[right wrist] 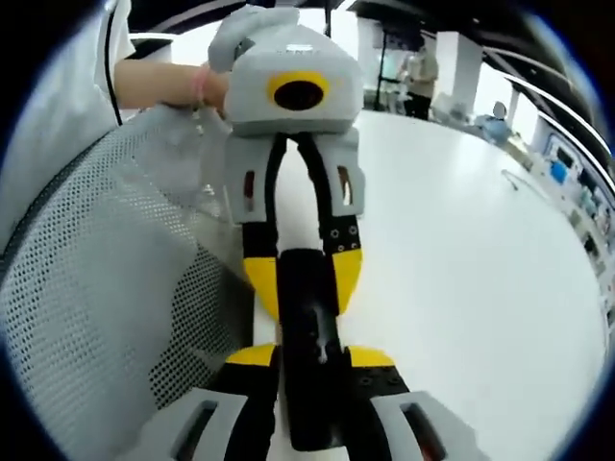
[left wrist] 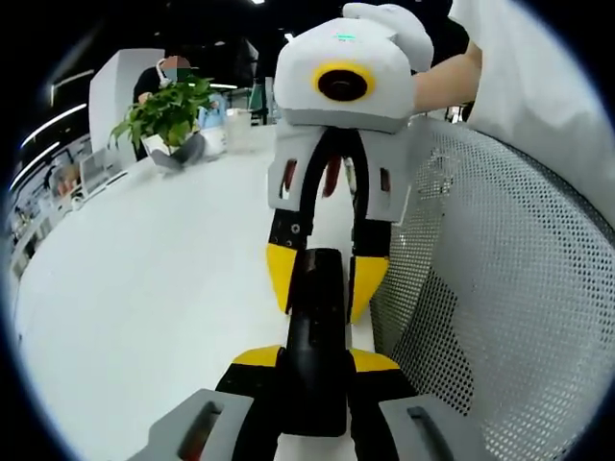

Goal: Press the specified remote control buttons in sequence, fully releasing each button before pressing the next.

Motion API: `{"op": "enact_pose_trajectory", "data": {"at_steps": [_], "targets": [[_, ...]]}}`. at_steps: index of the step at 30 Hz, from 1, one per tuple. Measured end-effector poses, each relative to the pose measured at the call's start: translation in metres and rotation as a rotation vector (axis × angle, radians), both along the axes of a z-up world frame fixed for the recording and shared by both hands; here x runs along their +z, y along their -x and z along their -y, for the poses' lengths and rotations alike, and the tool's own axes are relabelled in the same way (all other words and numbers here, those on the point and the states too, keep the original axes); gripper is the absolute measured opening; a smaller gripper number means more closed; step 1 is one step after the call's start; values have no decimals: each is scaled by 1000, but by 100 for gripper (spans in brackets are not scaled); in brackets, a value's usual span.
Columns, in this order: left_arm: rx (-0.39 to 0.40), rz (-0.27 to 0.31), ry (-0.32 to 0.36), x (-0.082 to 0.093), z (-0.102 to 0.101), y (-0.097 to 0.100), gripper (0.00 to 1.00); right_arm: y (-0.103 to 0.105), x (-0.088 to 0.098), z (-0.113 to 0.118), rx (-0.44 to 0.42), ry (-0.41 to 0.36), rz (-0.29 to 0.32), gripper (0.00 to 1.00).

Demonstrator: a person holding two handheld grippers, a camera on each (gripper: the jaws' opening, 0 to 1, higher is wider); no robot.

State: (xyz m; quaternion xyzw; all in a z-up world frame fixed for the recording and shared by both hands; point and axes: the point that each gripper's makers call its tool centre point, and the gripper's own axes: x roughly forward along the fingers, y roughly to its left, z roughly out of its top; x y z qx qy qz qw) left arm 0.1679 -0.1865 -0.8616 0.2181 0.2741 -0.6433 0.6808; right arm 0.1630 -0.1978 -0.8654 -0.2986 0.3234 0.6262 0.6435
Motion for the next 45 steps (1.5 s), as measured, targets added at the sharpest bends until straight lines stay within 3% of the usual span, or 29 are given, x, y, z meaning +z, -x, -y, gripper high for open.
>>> {"op": "enact_pose_trajectory", "data": {"at_steps": [9, 14, 22, 30, 36, 40, 45], "targets": [[-5, 7, -8, 0, 0, 1, 24, 4, 1, 3, -33, -31, -45, 34], [-26, 20, -19, 0, 0, 1, 25, -1, 0, 12, -63, -22, -27, 35], [-27, 35, -23, -1, 0, 1, 25, -6, -3, 16, -59, -3, 38, 29], [-24, 32, -11, -1, 0, 1, 25, -3, -2, 24, -51, -4, 37, 23], [-26, 35, -6, -1, 0, 1, 25, -2, -1, 36, -85, -21, -9, 23], [-22, 38, -9, -1, 0, 1, 25, 0, -1, 35, -42, -2, 20, 22], [-20, 35, -8, -1, -1, 1, 25, -1, -1, 35, -43, -15, 11, 21]]}}
